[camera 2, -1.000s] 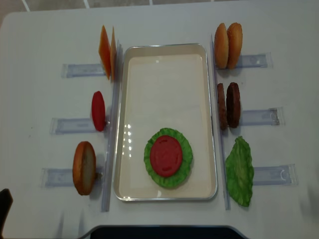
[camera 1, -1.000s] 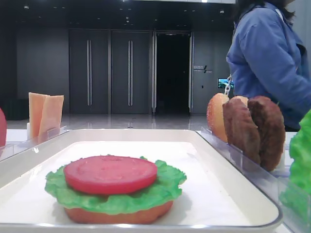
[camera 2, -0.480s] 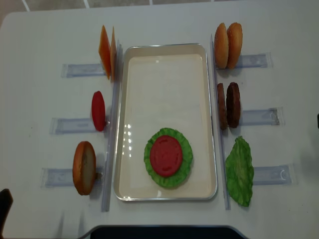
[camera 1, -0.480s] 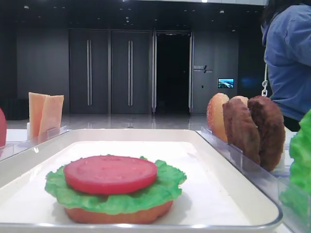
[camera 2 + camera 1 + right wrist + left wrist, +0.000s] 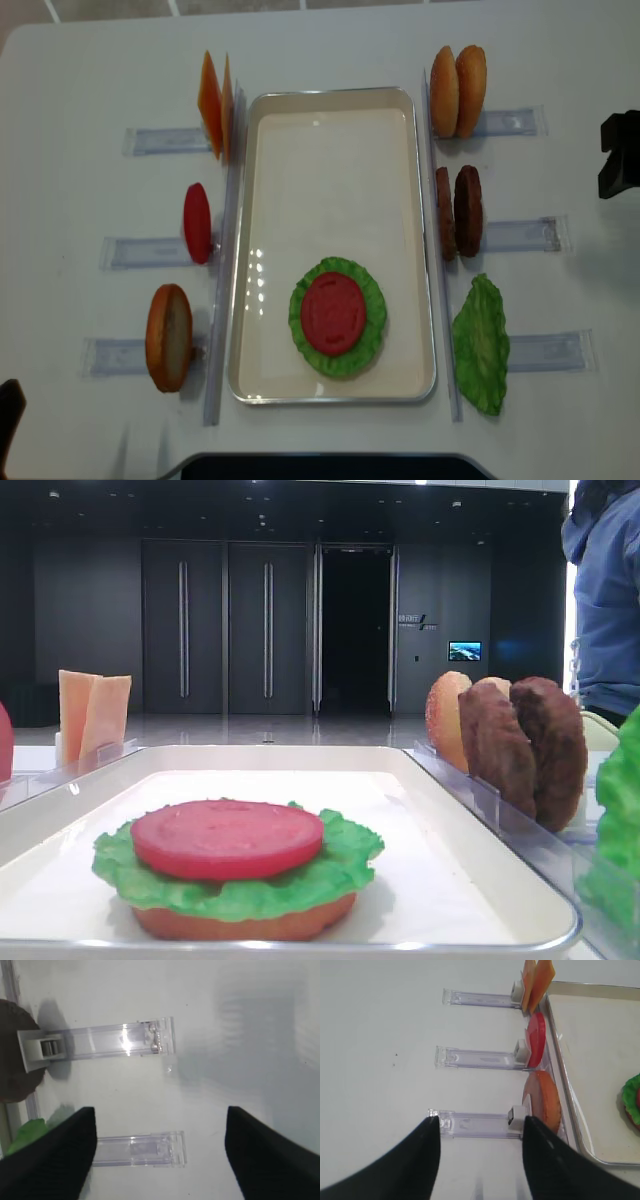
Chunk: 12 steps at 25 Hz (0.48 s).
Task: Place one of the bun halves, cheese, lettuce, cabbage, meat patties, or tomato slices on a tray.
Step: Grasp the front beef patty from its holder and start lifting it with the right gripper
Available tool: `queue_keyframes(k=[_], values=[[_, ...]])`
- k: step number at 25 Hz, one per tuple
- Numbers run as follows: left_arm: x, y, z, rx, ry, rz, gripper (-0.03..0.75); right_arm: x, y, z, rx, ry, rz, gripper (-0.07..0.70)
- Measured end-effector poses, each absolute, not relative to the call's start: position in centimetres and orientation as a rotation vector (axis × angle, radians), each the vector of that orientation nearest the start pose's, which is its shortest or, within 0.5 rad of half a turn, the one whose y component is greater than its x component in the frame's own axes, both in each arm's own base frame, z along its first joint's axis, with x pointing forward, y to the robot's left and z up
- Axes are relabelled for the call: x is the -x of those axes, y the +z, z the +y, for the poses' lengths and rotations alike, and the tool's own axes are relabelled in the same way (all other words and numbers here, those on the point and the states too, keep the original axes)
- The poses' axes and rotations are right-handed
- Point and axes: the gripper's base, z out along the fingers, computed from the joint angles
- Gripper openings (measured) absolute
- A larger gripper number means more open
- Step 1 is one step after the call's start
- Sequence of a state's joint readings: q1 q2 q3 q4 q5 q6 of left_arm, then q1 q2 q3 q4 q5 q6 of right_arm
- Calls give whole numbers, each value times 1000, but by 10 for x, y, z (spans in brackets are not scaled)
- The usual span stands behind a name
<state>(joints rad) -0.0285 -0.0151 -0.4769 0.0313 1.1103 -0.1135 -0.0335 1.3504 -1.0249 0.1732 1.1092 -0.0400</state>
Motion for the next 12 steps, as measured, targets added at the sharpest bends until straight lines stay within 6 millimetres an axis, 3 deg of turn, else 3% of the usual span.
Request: queue_keyframes(k=[4, 12], values=[[7, 267, 3, 92, -48, 2100, 409, -252, 283, 18, -67, 215, 2897, 536], [7, 267, 3, 92, -48, 2100, 409, -252, 284, 64, -69, 223, 2841, 536]])
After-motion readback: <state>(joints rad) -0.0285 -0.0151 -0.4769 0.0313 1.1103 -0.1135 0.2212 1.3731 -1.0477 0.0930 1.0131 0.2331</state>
